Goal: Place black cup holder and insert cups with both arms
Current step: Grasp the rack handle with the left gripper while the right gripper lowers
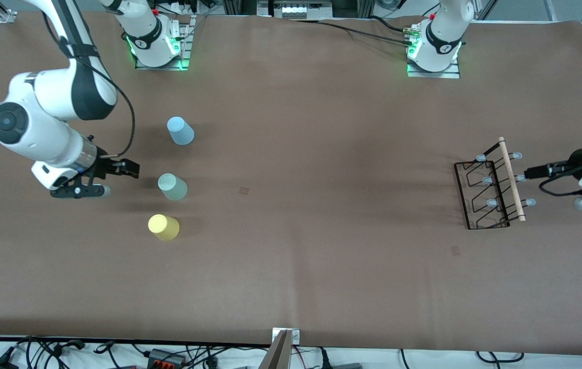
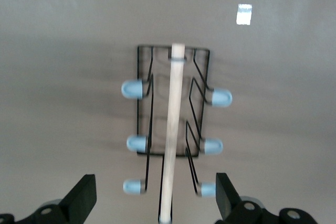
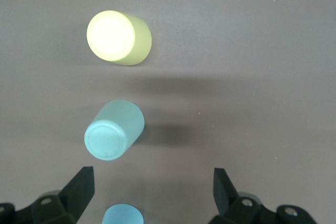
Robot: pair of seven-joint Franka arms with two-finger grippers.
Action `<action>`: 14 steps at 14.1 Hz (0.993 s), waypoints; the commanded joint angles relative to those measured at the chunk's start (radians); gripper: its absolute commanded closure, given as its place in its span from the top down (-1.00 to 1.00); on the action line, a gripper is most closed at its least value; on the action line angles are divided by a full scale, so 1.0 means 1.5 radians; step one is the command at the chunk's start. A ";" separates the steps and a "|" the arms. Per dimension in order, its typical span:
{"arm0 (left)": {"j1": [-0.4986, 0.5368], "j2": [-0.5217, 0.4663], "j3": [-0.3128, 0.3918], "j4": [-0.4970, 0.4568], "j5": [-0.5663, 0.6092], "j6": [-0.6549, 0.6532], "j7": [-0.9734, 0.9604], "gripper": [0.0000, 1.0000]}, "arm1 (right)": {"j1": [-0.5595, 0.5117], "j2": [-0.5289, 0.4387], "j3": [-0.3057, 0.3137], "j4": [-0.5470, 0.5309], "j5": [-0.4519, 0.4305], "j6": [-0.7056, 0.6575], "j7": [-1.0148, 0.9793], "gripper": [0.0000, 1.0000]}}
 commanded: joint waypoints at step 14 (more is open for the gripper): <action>0.011 -0.119 -0.015 -0.329 0.016 0.349 0.074 0.38 | 0.002 -0.005 -0.002 -0.003 0.009 0.001 0.007 1.00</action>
